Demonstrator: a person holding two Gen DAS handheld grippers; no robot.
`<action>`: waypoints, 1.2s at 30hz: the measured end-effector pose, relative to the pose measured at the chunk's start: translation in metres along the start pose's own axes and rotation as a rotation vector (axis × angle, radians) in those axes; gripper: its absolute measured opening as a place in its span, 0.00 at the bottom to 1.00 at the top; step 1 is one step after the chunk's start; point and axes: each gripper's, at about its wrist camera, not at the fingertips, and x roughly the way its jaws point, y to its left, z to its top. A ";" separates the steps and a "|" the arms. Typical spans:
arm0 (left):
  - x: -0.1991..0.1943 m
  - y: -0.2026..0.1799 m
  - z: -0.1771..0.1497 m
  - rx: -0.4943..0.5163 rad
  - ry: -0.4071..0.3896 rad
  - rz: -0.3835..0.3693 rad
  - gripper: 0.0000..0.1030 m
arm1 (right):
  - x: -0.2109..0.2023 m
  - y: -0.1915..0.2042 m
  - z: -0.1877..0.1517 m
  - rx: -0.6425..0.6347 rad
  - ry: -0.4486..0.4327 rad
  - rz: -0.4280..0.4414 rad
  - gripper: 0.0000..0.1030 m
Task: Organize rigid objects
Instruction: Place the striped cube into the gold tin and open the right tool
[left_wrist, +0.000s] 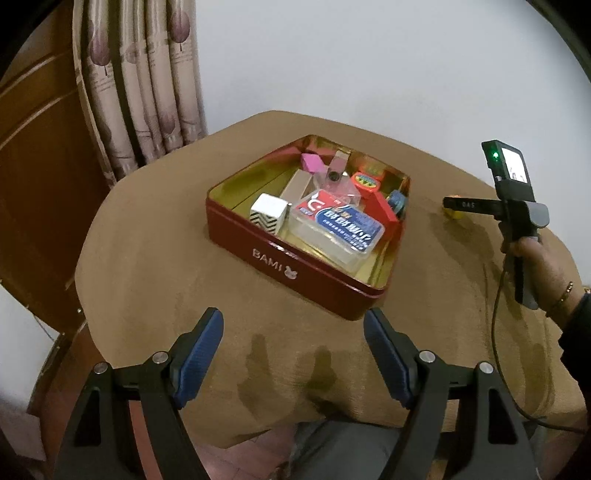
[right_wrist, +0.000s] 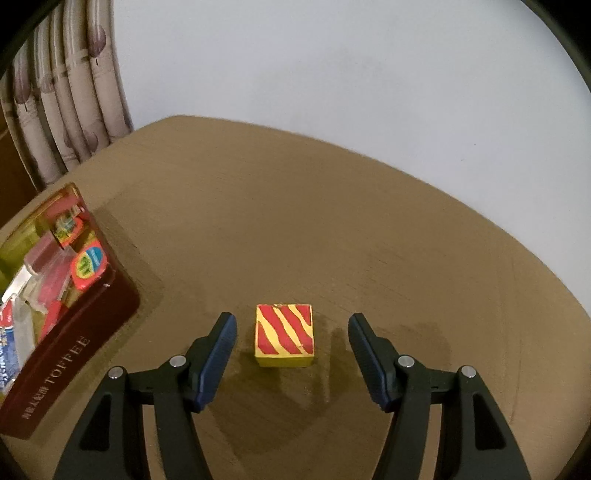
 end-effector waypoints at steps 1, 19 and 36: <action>0.001 0.001 0.000 -0.005 0.004 0.003 0.73 | 0.005 0.000 0.000 -0.002 0.022 0.003 0.44; -0.007 0.038 -0.006 -0.145 0.012 0.082 0.73 | -0.136 0.078 -0.023 -0.180 -0.017 0.616 0.29; -0.009 0.040 -0.005 -0.115 -0.003 0.097 0.73 | -0.056 0.198 -0.024 0.025 0.387 0.922 0.29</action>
